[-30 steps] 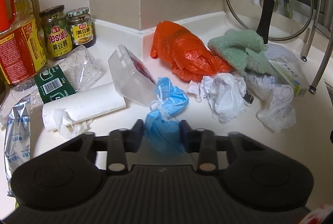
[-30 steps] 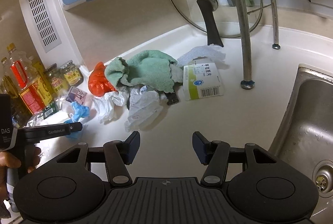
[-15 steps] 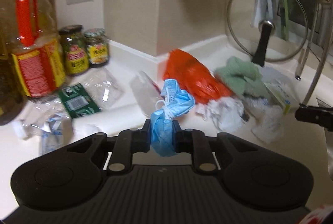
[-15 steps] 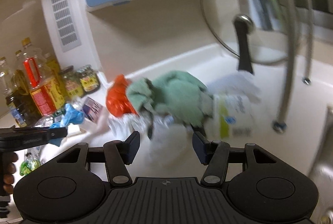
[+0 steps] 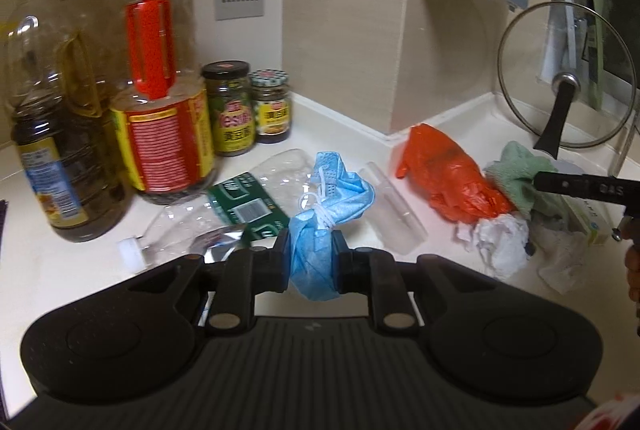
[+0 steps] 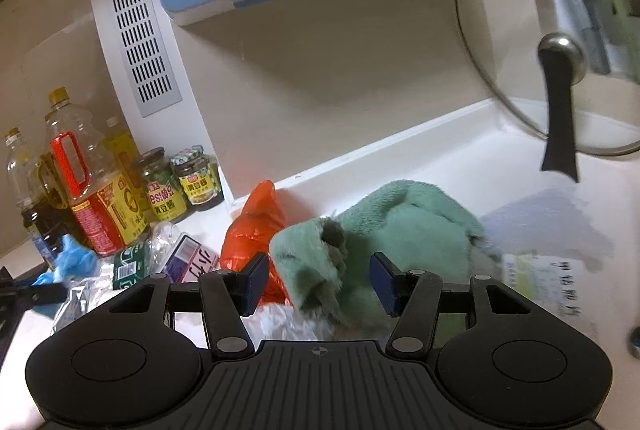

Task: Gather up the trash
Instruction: 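Grasp the blue mask with the left tool while the right tool grasps the green towel, then carry the blue mask and green towel with both tools over the wastebasket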

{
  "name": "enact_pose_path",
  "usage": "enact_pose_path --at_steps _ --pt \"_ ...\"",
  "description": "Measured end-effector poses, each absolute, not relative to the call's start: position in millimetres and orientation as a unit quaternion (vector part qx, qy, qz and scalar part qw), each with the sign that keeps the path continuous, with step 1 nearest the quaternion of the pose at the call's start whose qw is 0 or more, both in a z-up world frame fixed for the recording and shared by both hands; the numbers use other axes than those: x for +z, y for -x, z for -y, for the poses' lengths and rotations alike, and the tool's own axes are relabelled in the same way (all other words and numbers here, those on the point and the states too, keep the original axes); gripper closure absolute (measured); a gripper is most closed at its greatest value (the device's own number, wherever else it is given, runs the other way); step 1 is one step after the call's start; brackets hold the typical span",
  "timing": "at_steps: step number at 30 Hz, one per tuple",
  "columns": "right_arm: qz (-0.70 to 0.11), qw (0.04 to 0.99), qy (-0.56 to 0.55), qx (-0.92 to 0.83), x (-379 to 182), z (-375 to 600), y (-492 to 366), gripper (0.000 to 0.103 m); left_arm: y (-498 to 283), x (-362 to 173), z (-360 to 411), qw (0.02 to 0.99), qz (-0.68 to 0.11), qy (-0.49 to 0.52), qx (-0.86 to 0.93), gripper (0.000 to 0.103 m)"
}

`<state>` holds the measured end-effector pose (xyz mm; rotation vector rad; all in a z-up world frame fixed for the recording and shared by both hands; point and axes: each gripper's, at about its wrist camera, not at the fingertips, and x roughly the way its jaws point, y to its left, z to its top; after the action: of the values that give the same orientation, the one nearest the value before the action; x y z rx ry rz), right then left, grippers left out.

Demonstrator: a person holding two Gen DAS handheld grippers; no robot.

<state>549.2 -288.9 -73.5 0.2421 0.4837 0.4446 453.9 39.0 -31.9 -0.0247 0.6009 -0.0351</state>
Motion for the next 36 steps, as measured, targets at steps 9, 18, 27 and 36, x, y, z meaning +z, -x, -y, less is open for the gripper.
enact_pose_path --at_steps 9,18,27,36 --pt "-0.237 0.935 -0.123 0.234 -80 279 -576 0.082 -448 -32 -52 0.954 -0.299 0.010 0.002 0.086" --pt "-0.180 0.956 -0.116 0.202 -46 310 -567 0.094 -445 -29 -51 0.956 -0.295 0.011 0.003 0.086" --pt "-0.094 0.982 -0.074 0.145 25 344 -560 0.095 -438 -23 -41 0.957 -0.290 0.011 -0.008 0.086" --pt "-0.039 0.987 -0.061 0.144 87 353 -519 0.095 -419 -9 -39 0.960 -0.279 0.010 -0.004 0.086"
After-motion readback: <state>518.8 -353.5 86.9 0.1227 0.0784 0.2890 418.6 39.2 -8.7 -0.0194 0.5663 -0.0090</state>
